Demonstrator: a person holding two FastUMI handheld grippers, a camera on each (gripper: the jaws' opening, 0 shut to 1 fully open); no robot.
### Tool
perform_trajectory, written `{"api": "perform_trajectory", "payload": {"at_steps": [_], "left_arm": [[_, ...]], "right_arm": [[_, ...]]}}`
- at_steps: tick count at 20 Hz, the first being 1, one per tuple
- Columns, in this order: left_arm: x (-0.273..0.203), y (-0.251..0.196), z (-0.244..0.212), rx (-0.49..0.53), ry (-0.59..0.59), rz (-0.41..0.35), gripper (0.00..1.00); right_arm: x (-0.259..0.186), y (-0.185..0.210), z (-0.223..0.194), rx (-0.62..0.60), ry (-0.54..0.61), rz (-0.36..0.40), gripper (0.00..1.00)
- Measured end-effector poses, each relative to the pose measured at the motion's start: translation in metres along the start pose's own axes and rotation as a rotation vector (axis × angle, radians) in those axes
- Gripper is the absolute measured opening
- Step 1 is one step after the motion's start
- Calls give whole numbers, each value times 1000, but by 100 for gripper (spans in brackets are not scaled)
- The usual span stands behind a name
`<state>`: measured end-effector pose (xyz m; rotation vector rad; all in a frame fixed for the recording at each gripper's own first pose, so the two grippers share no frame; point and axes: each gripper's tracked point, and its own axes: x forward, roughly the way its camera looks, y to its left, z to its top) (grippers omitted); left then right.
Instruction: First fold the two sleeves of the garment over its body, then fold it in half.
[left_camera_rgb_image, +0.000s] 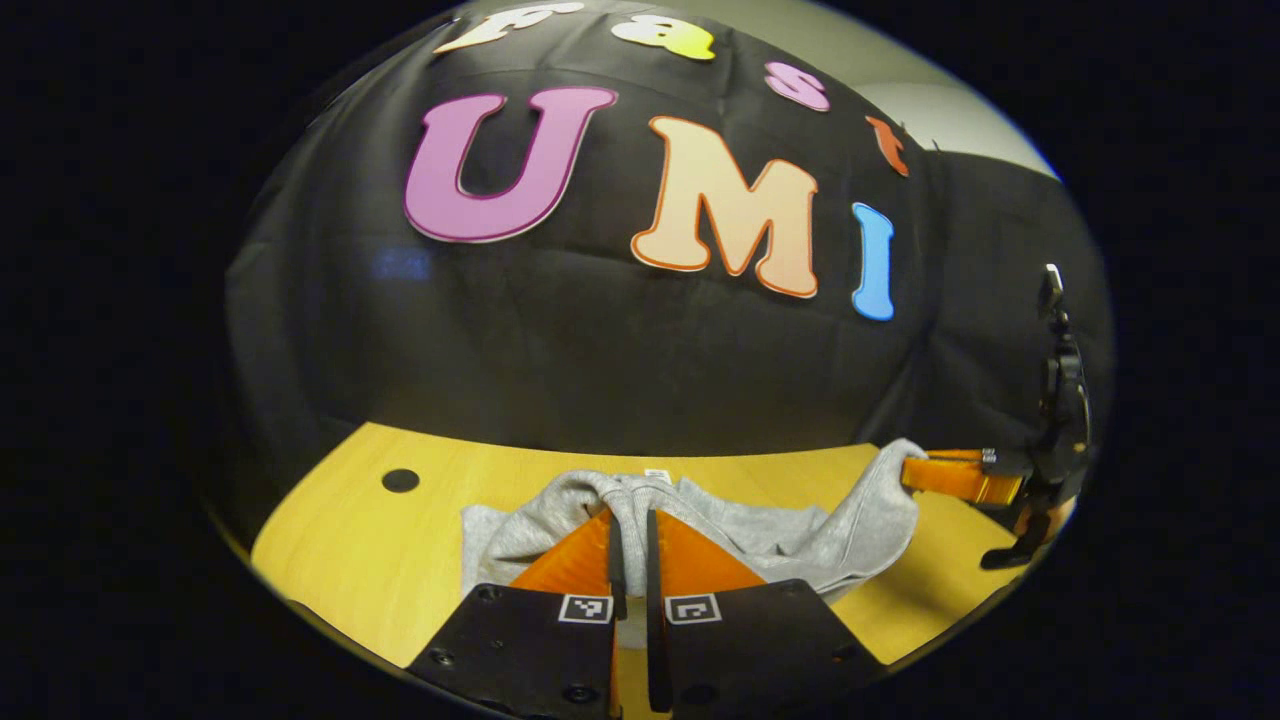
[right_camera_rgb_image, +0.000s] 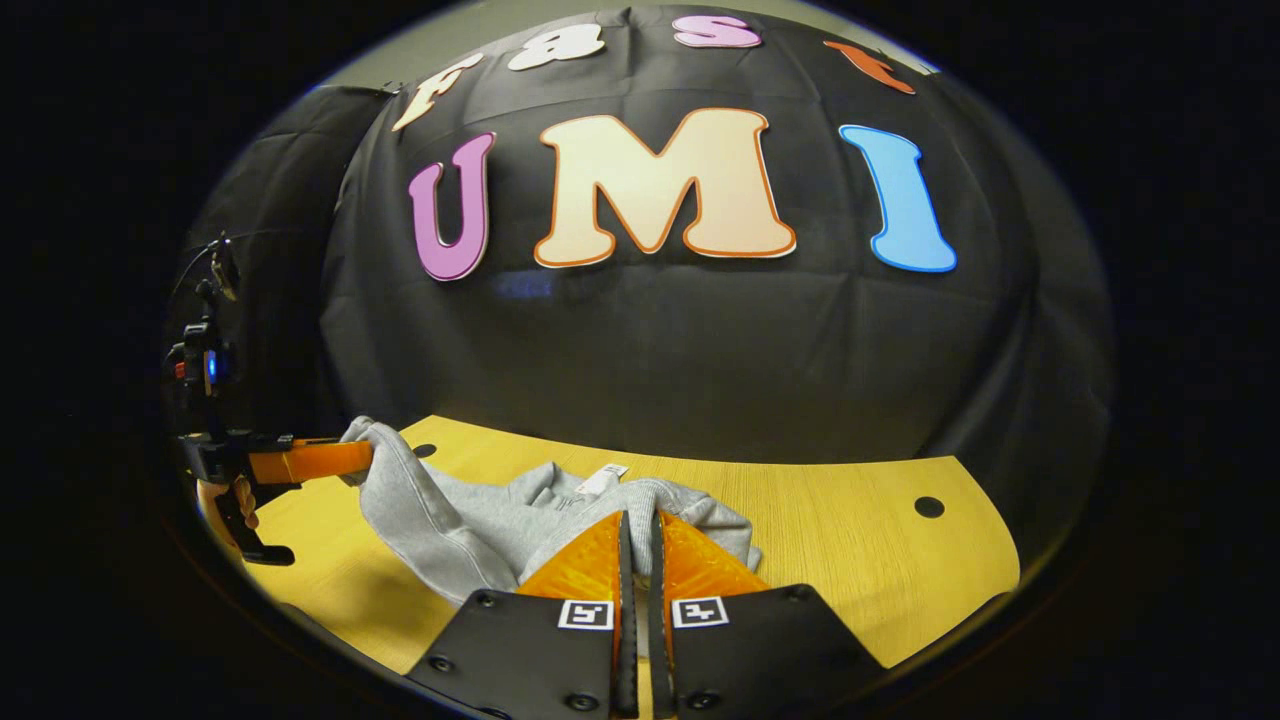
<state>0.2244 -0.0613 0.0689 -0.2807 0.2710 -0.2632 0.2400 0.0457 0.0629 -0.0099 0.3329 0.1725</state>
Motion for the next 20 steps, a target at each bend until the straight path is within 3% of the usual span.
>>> {"api": "perform_trajectory", "payload": {"at_steps": [4, 8, 16, 17, 18, 19, 20], "left_arm": [[39, 29, 3, -127, 25, 56, 4], [77, 58, -5, -106, 64, 136, 4], [121, 79, -28, -33, 83, 212, 7], [124, 85, -24, -16, 68, 234, 13], [124, 91, -20, -1, 56, 251, 16], [123, 94, -17, 6, 43, 252, 35], [118, 95, -13, 6, 27, 257, 54]], "right_arm": [[29, -18, 11, 63, -9, -15, 7], [66, -38, 3, 107, 28, -40, 7], [136, -60, -67, 155, 152, -106, 8], [136, -67, -70, 156, 152, -119, 10], [136, -75, -68, 147, 145, -132, 21], [136, -78, -65, 140, 136, -145, 24], [136, -80, -61, 140, 127, -149, 38]]}}
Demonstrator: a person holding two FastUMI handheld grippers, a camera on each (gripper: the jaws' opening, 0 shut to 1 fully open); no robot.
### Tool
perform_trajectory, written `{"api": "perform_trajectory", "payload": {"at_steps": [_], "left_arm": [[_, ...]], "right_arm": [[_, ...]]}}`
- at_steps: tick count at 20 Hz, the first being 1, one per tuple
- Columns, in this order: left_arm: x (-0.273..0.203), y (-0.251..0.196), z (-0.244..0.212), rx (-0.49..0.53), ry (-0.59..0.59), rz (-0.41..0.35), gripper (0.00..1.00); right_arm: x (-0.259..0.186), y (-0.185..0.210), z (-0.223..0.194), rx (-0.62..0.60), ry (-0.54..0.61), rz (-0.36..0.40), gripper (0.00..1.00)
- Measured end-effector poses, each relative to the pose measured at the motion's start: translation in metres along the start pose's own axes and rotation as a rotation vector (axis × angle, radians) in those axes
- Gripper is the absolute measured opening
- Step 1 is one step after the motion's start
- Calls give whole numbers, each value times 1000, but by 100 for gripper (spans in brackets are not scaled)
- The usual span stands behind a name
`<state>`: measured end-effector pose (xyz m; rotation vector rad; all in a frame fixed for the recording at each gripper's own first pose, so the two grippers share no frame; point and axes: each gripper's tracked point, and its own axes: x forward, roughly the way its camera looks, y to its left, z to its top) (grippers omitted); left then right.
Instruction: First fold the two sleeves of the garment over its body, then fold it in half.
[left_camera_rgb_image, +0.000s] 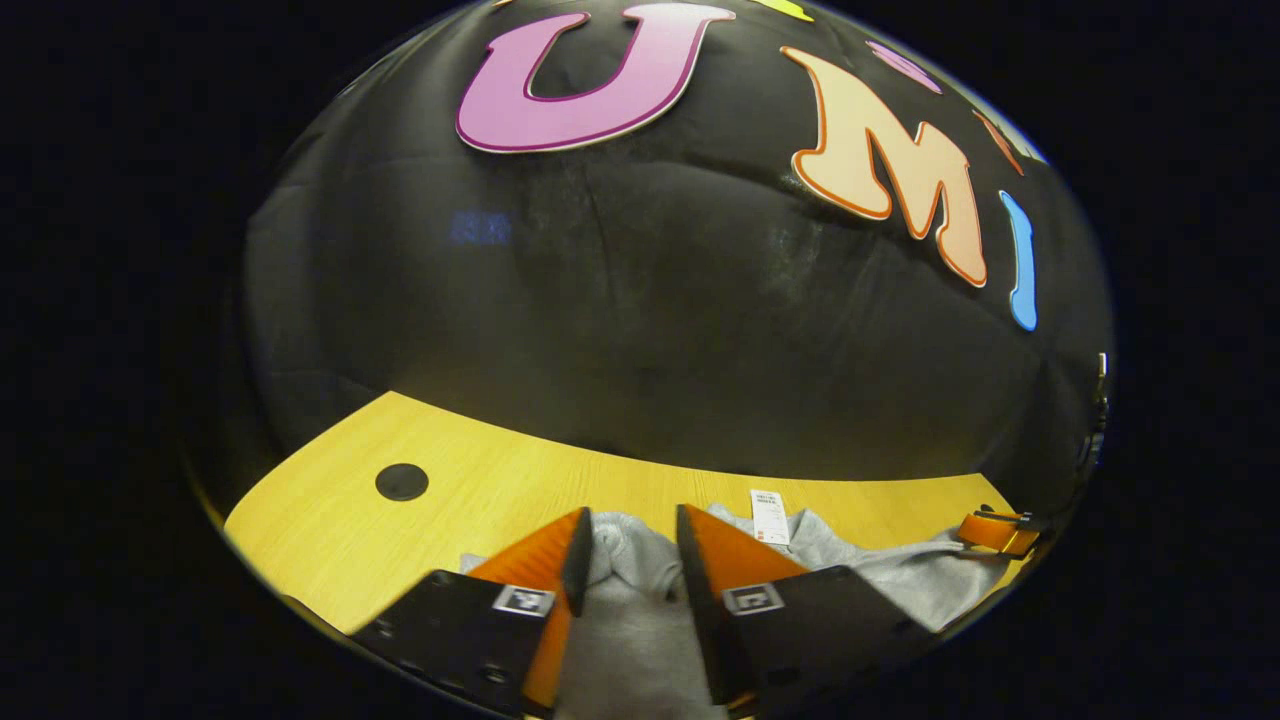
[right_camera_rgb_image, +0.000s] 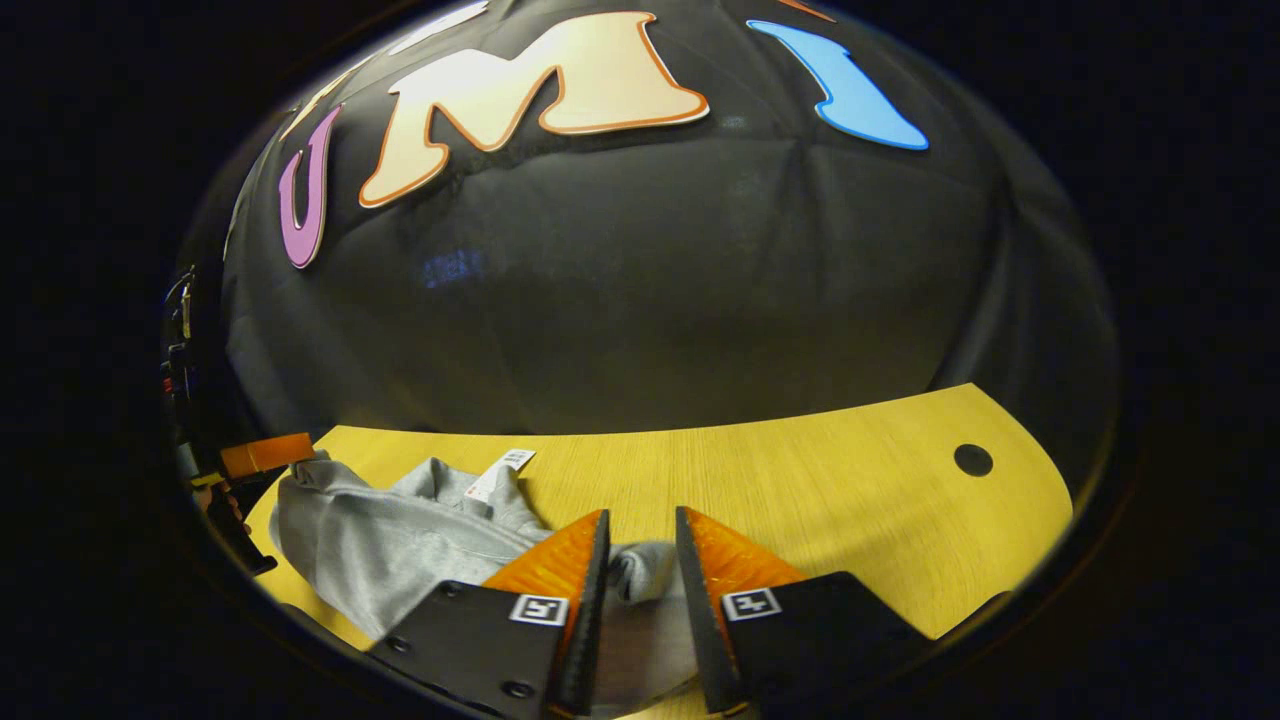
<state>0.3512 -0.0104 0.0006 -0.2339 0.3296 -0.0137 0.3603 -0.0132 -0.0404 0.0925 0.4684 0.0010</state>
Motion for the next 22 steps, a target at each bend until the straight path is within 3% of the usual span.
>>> {"api": "perform_trajectory", "payload": {"at_steps": [1, 2, 3, 4, 8, 14, 18, 22], "left_arm": [[2, 3, 5, -3, -17, 8, 72], [1, 8, 10, -8, -32, 22, 77], [-2, 11, 15, -14, -46, 29, 92], [-6, 14, 21, -22, -59, 35, 93], [-48, 19, 50, -23, -118, 14, 95], [-162, 18, 91, 74, -310, -23, 94], [-239, 13, 73, 82, -378, -49, 92], [-288, 19, 34, 169, -415, 3, 94]], "right_arm": [[0, 0, 2, 0, -9, -7, 55], [-3, -3, 4, -8, -15, -20, 71], [-4, -4, 9, -26, -33, -22, 88], [-9, -4, 15, -37, -51, -23, 99], [-51, 21, 42, -40, -162, 61, 95], [-176, 47, 64, -98, -400, 145, 98], [-255, 46, 47, -156, -531, 129, 97], [-307, 38, 3, -197, -582, 75, 97]]}}
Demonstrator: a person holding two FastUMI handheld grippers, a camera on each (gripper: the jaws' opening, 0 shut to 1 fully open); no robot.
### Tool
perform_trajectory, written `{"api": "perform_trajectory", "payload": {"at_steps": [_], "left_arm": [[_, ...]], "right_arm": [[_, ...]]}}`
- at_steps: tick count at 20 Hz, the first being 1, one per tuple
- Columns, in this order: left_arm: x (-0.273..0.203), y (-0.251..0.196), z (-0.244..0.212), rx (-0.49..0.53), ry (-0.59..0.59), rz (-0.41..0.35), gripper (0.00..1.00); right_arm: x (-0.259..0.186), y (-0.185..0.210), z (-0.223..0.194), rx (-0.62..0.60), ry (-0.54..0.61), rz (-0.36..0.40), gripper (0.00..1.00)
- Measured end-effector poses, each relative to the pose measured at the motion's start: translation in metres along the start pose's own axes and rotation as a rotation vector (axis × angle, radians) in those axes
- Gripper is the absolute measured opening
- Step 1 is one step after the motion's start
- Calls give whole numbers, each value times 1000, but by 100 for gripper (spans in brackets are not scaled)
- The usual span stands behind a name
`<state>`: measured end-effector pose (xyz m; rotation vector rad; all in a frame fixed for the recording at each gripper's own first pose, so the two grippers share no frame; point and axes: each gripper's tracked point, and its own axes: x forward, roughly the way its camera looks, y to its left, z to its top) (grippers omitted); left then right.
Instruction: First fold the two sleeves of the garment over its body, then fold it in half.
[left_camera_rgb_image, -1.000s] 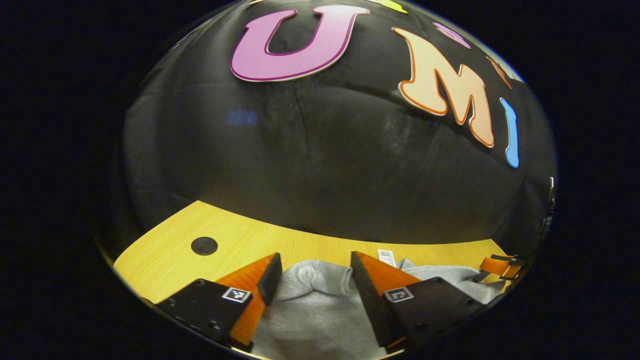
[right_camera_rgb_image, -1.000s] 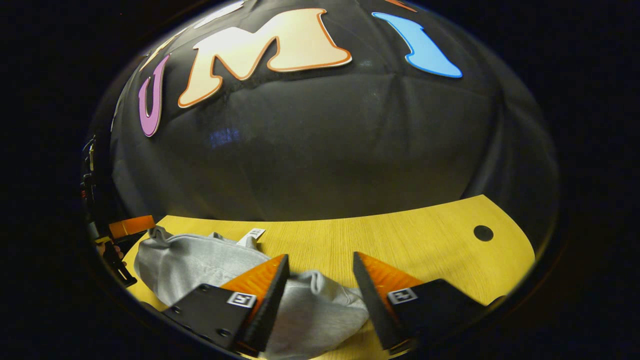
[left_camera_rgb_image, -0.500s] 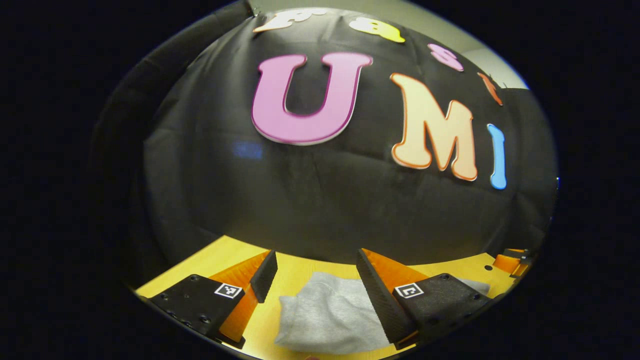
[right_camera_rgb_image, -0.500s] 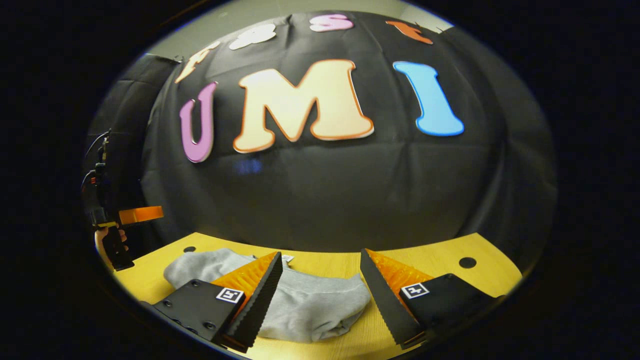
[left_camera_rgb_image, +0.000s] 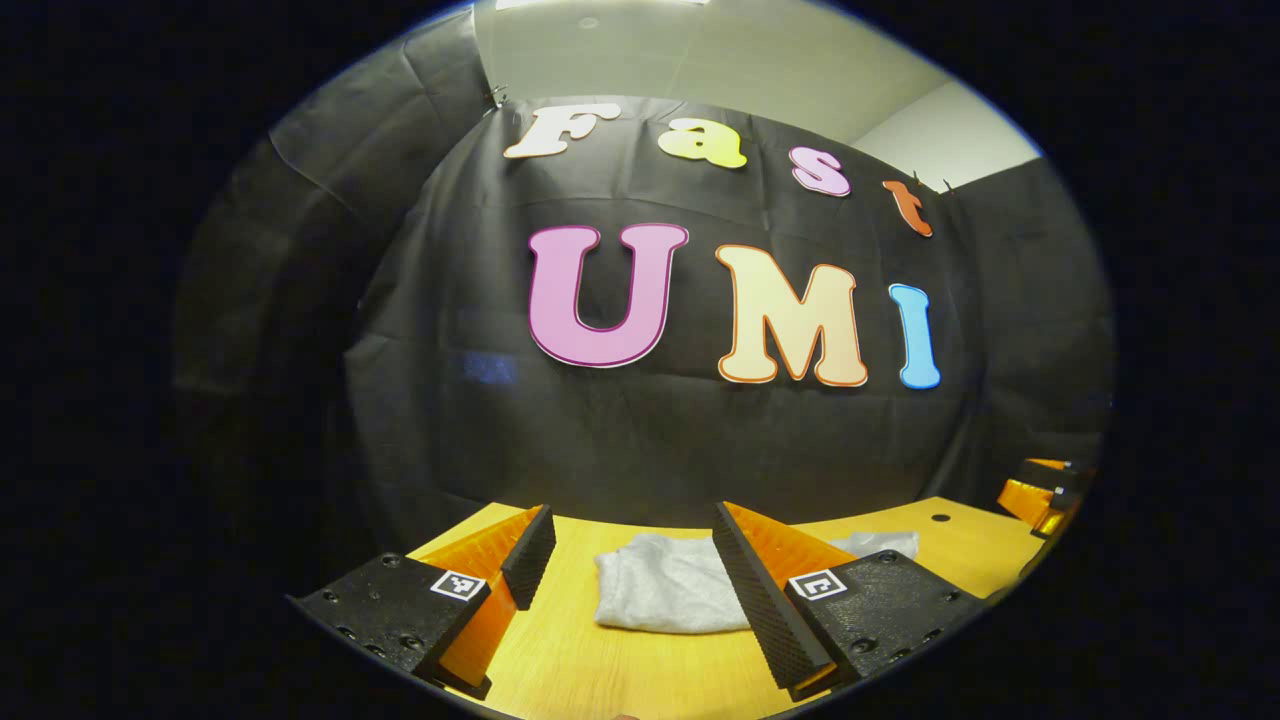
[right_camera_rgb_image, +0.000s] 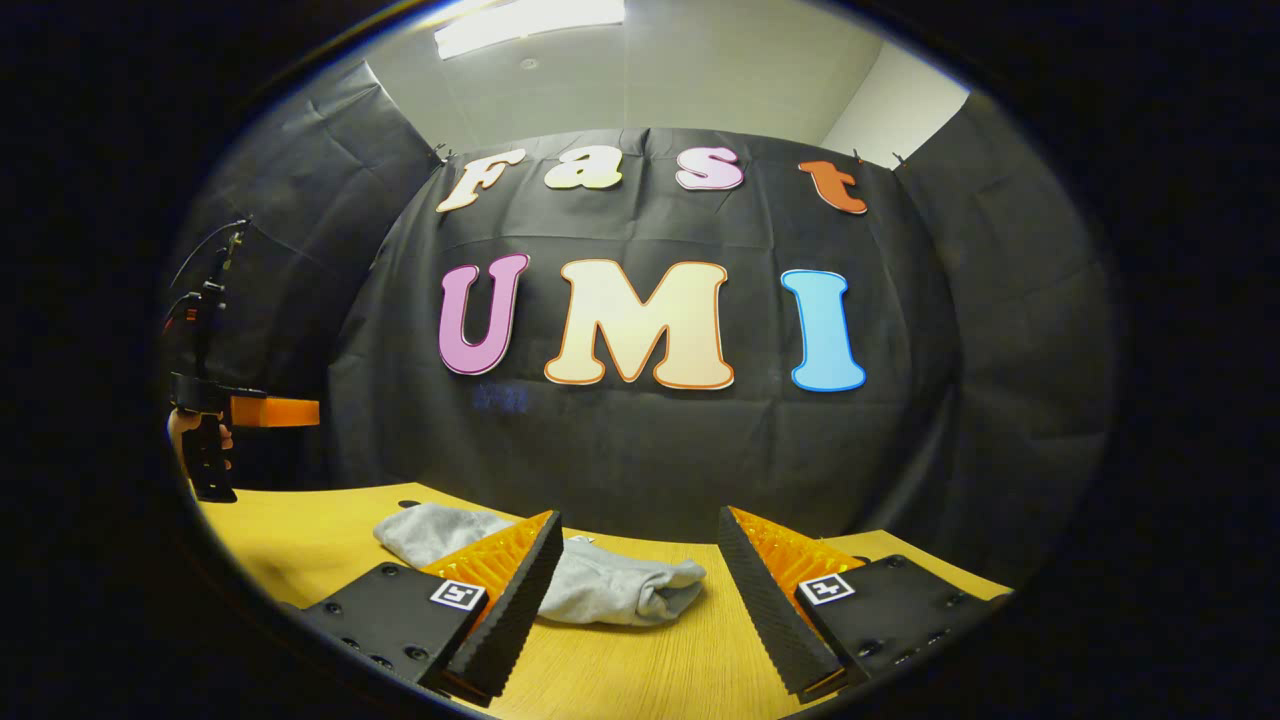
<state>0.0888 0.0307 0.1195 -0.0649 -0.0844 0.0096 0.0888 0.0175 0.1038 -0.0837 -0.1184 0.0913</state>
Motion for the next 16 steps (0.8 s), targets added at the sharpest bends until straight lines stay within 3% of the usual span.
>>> {"api": "perform_trajectory", "payload": {"at_steps": [3, 8, 16], "left_arm": [[-32, -5, -33, 47, 23, 15, 94], [-58, -10, -88, 23, 106, 16, 93], [-66, -2, -111, -10, 143, 53, 94]], "right_arm": [[-33, 7, -14, 26, 28, -13, 96], [-64, 12, -46, 40, 77, -35, 96], [-67, 6, -86, 83, 147, -60, 97]]}}
